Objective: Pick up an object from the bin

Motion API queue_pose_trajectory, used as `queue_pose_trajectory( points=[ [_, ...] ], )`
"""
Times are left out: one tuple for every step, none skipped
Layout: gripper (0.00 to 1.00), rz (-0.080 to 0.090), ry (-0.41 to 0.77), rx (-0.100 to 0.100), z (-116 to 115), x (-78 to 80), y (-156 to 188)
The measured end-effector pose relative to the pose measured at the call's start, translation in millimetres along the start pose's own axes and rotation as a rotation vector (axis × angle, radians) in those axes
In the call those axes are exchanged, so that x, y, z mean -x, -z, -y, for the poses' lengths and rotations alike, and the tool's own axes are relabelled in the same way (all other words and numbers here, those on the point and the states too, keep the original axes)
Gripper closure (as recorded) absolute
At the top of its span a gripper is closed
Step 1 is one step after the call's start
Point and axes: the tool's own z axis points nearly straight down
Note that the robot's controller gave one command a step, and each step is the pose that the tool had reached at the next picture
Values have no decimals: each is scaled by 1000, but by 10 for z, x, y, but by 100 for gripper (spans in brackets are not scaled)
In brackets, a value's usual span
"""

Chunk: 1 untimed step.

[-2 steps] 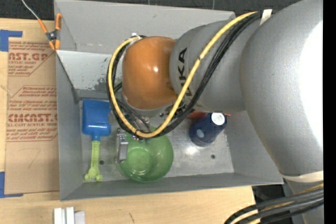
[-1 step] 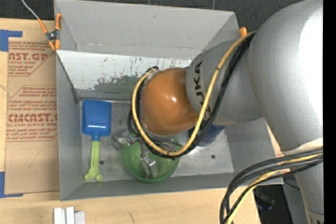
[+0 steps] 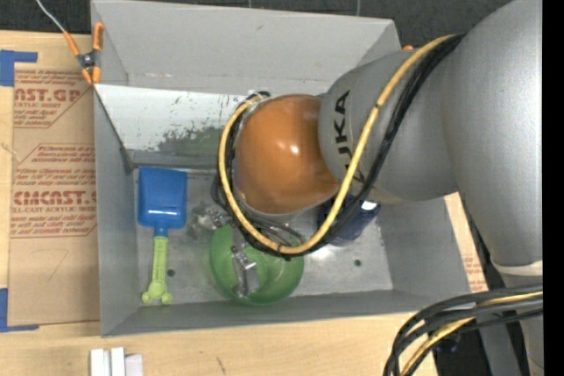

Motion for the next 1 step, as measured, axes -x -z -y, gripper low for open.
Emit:
queue_pose_trajectory(
  points=[
    [0,-4,128,1,127,-18,-497]
  ],
)
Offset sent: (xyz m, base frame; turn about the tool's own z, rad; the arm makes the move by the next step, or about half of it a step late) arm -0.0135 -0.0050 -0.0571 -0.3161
